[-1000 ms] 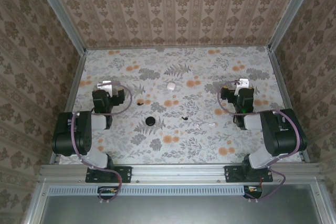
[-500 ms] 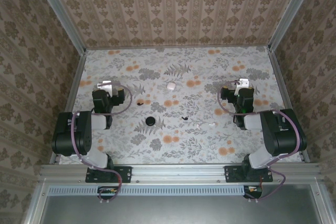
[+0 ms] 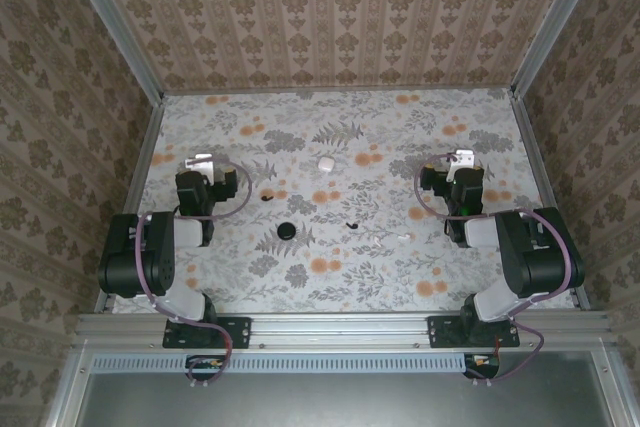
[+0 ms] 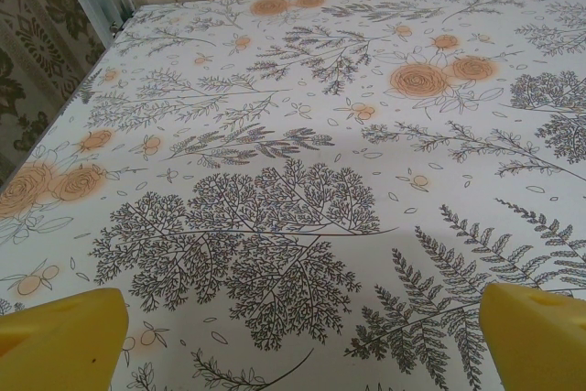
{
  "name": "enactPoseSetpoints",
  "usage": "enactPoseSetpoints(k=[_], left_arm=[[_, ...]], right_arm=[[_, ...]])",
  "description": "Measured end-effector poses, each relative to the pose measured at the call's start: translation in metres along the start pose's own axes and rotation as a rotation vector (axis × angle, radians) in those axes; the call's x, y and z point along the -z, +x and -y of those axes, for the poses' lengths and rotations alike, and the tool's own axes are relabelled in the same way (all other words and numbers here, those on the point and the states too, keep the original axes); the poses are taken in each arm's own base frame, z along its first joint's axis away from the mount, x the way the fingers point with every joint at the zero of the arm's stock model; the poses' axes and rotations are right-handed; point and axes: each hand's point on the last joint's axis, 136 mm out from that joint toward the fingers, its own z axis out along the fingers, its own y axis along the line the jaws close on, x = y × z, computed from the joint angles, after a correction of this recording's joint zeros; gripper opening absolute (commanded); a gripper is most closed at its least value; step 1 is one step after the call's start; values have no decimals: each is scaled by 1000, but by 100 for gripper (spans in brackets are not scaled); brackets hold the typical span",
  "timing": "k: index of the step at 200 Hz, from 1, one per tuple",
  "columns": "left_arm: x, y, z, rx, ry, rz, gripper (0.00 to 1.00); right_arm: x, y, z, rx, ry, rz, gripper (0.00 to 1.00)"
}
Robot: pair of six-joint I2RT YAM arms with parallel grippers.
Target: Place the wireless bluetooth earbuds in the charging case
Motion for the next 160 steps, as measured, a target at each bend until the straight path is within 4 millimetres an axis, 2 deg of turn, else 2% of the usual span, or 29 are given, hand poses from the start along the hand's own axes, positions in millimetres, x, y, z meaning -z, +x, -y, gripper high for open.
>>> enactPoseSetpoints(k=[160], left_arm=[[3, -3, 3, -16, 14, 8, 100]], right_arm=[[4, -1, -1, 2, -6, -12, 100]])
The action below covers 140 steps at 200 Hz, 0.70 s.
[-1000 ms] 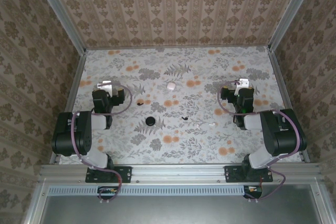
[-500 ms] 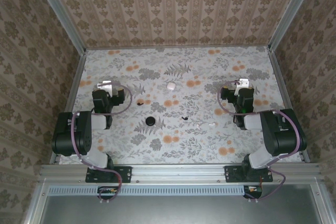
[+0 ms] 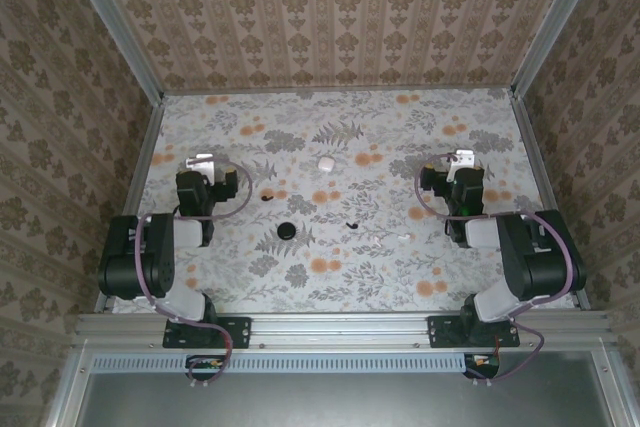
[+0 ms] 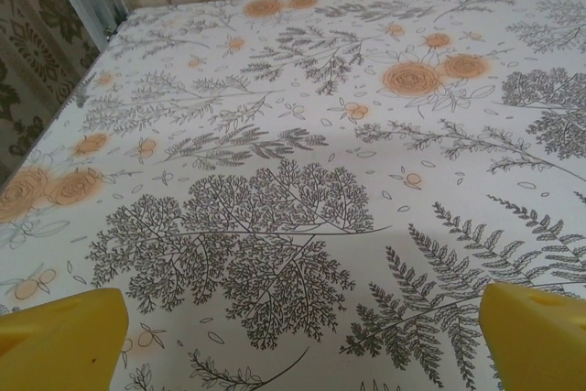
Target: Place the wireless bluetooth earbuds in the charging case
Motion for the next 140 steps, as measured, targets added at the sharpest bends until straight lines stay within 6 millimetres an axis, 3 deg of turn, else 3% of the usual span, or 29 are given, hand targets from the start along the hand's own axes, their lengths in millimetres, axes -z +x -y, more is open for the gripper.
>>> enactPoseSetpoints(k=[23, 40, 64, 88, 115, 140], left_arm=[[10, -11, -2, 0, -12, 22, 100], [23, -25, -7, 8, -29, 27, 100], [40, -54, -14, 42, -50, 31, 100], [57, -81, -18, 101, -58, 3, 100], [76, -90, -20, 183, -50, -93, 100], [90, -69, -18, 270, -21, -250, 100]], right_arm=[[8, -10, -1, -3, -11, -25, 100], [16, -34, -2, -29, -17, -25, 97], [27, -70, -7, -85, -42, -25, 91], [38, -80, -20, -125, -80, -87, 88], [59, -68, -74, -61, -205, -209, 83], [94, -54, -145, 62, -389, -304, 79]])
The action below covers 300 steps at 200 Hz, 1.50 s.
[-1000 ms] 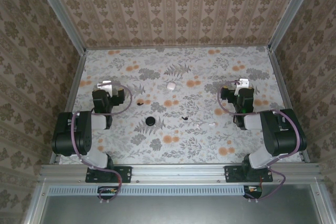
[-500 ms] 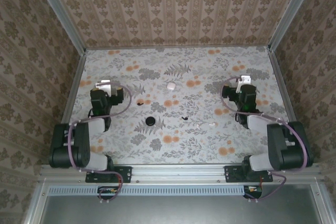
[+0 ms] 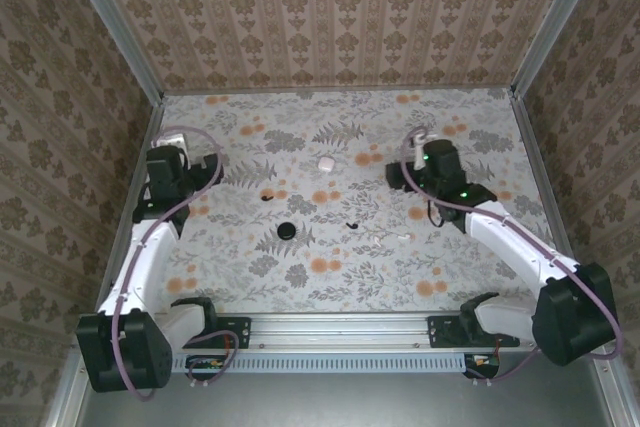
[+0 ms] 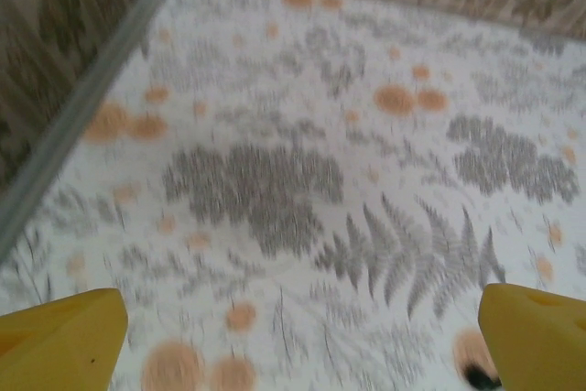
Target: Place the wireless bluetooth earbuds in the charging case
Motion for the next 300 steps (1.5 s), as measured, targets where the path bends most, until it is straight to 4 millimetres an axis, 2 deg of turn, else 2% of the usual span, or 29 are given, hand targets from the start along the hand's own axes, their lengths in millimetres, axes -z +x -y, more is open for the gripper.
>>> enactPoseSetpoints(k=[30, 74, 89, 103, 141, 196, 255, 300], left_arm=[[7, 45, -1, 82, 39, -204, 100], [17, 80, 14, 148, 130, -333, 94], [20, 88, 20, 169, 167, -356, 93], [21, 95, 24, 186, 190, -380, 93], [26, 102, 28, 212, 213, -405, 92], [25, 108, 21, 209, 179, -402, 92], [23, 107, 19, 204, 167, -380, 92], [20, 105, 18, 202, 167, -367, 92]], right_arm=[[-5, 21, -83, 159, -164, -139, 78], [-29, 63, -198, 401, -331, -374, 71], [-34, 80, -227, 445, -368, -437, 71], [-38, 95, -243, 445, -378, -492, 72], [-47, 120, -260, 315, -291, -603, 78], [-74, 131, -282, 150, -117, -638, 81], [-89, 135, -270, 103, 10, -639, 82], [-101, 144, -262, 78, 48, -660, 79]])
